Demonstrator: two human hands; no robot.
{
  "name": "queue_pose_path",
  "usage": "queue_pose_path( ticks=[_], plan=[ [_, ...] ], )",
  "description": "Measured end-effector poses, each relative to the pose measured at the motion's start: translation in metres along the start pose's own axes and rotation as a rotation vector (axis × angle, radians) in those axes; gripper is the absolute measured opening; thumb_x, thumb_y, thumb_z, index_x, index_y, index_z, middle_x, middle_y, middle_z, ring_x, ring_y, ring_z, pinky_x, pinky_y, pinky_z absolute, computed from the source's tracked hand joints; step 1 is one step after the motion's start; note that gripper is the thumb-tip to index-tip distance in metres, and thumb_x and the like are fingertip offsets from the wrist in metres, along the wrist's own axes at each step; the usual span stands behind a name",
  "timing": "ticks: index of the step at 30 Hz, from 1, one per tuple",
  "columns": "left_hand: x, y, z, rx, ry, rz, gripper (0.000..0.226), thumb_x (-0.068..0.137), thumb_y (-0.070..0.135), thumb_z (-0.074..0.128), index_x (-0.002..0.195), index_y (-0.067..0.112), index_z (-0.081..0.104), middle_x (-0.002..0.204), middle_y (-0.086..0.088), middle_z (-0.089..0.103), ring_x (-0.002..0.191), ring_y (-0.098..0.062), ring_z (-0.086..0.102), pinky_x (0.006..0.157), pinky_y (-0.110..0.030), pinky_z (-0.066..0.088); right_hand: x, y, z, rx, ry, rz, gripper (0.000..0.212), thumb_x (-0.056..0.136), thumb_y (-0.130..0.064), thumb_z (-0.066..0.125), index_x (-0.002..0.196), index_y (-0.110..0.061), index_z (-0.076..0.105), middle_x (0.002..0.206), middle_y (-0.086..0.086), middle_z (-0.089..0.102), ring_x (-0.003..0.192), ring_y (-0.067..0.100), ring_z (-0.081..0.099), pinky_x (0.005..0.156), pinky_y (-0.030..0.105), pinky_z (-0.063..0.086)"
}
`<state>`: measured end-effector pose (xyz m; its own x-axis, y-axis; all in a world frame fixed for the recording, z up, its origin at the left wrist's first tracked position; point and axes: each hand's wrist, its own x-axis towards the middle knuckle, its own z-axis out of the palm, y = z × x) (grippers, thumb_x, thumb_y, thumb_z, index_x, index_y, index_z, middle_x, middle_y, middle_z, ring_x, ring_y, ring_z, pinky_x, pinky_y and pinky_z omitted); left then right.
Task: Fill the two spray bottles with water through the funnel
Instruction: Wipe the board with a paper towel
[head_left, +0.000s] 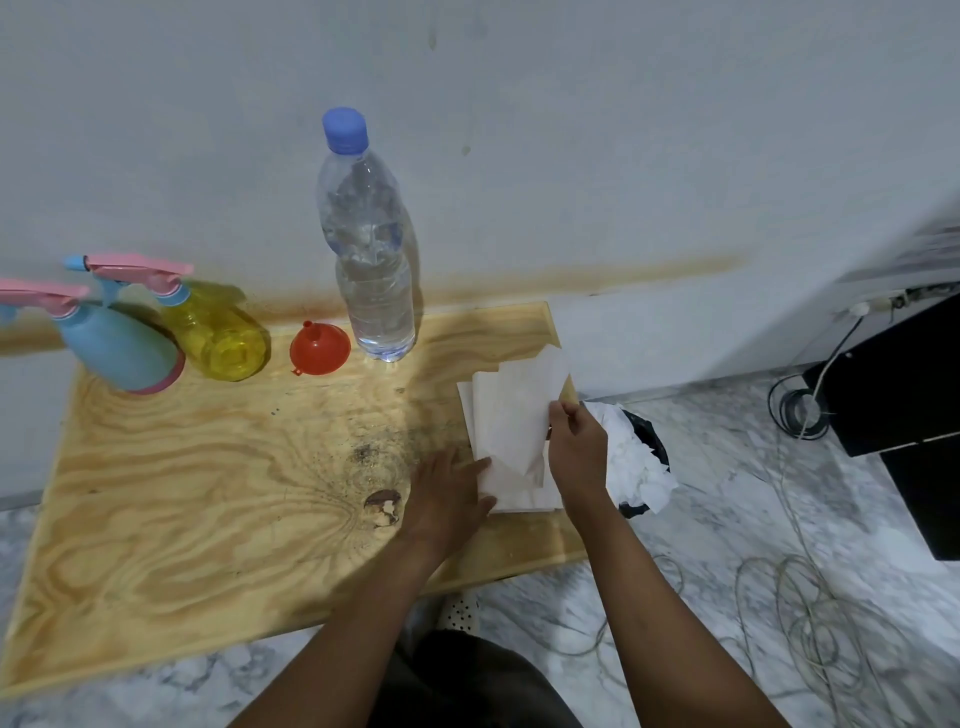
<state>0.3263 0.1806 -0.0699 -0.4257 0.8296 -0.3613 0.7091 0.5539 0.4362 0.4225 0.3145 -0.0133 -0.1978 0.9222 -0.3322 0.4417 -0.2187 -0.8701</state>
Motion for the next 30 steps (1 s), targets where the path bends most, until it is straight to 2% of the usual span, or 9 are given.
queue_pose_path(
  ticks=[5, 7, 9, 14, 18, 21, 24, 27, 30],
  plan=[
    [0.001, -0.006, 0.002, -0.171, 0.024, -0.032, 0.060, 0.092, 0.044, 0.052, 0.145, 0.018, 0.047, 0.147, -0.013, 0.043, 0.137, -0.036, 0.038, 0.112, -0.044, 0.031, -0.005, 0.001, -0.004, 0.005, 0.000, -0.011, 0.021, 0.099, -0.030, 0.051, 0.081, -0.030, 0.062, 0.088, 0.001, 0.069, 0.090, 0.024, 0.067, 0.083, 0.041, 0.053],
    [-0.001, -0.005, 0.002, -0.200, 0.057, -0.029, 0.070, 0.087, 0.050, 0.045, 0.146, 0.013, 0.045, 0.145, -0.015, 0.045, 0.135, -0.037, 0.041, 0.111, -0.044, 0.033, -0.005, 0.000, -0.006, 0.013, 0.007, -0.005, 0.021, 0.100, -0.030, 0.051, 0.081, -0.030, 0.061, 0.087, 0.003, 0.069, 0.089, 0.025, 0.067, 0.082, 0.040, 0.053],
    [0.000, -0.006, 0.004, -0.256, 0.080, -0.046, 0.075, 0.081, 0.050, 0.049, 0.144, 0.010, 0.047, 0.142, -0.017, 0.050, 0.130, -0.037, 0.045, 0.108, -0.048, 0.037, -0.005, -0.002, -0.007, 0.015, 0.014, -0.008, 0.023, 0.100, -0.029, 0.051, 0.079, -0.030, 0.061, 0.086, 0.004, 0.068, 0.085, 0.024, 0.066, 0.080, 0.039, 0.053],
    [0.000, -0.006, 0.011, -0.407, 0.108, -0.110, 0.074, 0.082, 0.050, 0.061, 0.147, 0.018, 0.044, 0.137, -0.013, 0.055, 0.129, -0.034, 0.046, 0.105, -0.047, 0.039, -0.005, -0.002, -0.007, 0.039, 0.014, 0.004, 0.021, 0.100, -0.028, 0.051, 0.085, -0.022, 0.064, 0.083, 0.004, 0.067, 0.085, 0.023, 0.065, 0.080, 0.037, 0.052],
    [-0.009, -0.003, 0.009, -0.597, 0.149, -0.217, 0.062, 0.091, 0.039, 0.065, 0.147, 0.037, 0.040, 0.148, 0.003, 0.041, 0.140, -0.022, 0.034, 0.108, -0.037, 0.037, -0.004, -0.003, -0.006, 0.074, 0.061, 0.021, 0.022, 0.100, -0.026, 0.050, 0.081, -0.028, 0.062, 0.087, 0.003, 0.068, 0.088, 0.023, 0.064, 0.083, 0.037, 0.052],
    [-0.009, -0.004, 0.011, -0.609, 0.161, -0.210, 0.056, 0.090, 0.039, 0.066, 0.142, 0.035, 0.048, 0.149, 0.005, 0.041, 0.142, -0.020, 0.033, 0.112, -0.039, 0.035, -0.003, -0.007, -0.008, 0.094, 0.071, 0.021, 0.023, 0.100, -0.027, 0.050, 0.080, -0.031, 0.061, 0.084, -0.002, 0.067, 0.083, 0.015, 0.061, 0.079, 0.031, 0.050],
    [-0.008, 0.000, 0.011, -0.535, 0.164, -0.224, 0.038, 0.092, 0.041, 0.064, 0.127, 0.028, 0.065, 0.146, 0.005, 0.048, 0.145, -0.018, 0.030, 0.117, -0.040, 0.027, -0.003, -0.013, -0.012, 0.109, 0.051, 0.000, 0.015, 0.100, -0.029, 0.050, 0.094, -0.025, 0.063, 0.085, -0.005, 0.066, 0.078, 0.009, 0.059, 0.068, 0.019, 0.046],
    [-0.004, 0.002, 0.013, -0.442, 0.205, -0.175, 0.030, 0.091, 0.040, 0.064, 0.115, 0.025, 0.073, 0.127, 0.007, 0.060, 0.132, -0.021, 0.043, 0.110, -0.044, 0.037, -0.006, -0.020, -0.015, 0.113, 0.041, -0.044, 0.016, 0.100, -0.031, 0.051, 0.102, -0.021, 0.064, 0.085, -0.007, 0.066, 0.079, 0.007, 0.059, 0.065, 0.014, 0.044],
    [-0.002, 0.002, 0.011, -0.406, 0.185, -0.172, 0.030, 0.091, 0.038, 0.063, 0.116, 0.023, 0.072, 0.122, 0.007, 0.058, 0.125, -0.018, 0.046, 0.105, -0.038, 0.040, -0.012, -0.031, -0.020, 0.135, 0.033, -0.094, 0.014, 0.100, -0.031, 0.053, 0.099, -0.023, 0.064, 0.083, -0.010, 0.064, 0.075, 0.004, 0.056, 0.065, 0.010, 0.045]
  ],
)
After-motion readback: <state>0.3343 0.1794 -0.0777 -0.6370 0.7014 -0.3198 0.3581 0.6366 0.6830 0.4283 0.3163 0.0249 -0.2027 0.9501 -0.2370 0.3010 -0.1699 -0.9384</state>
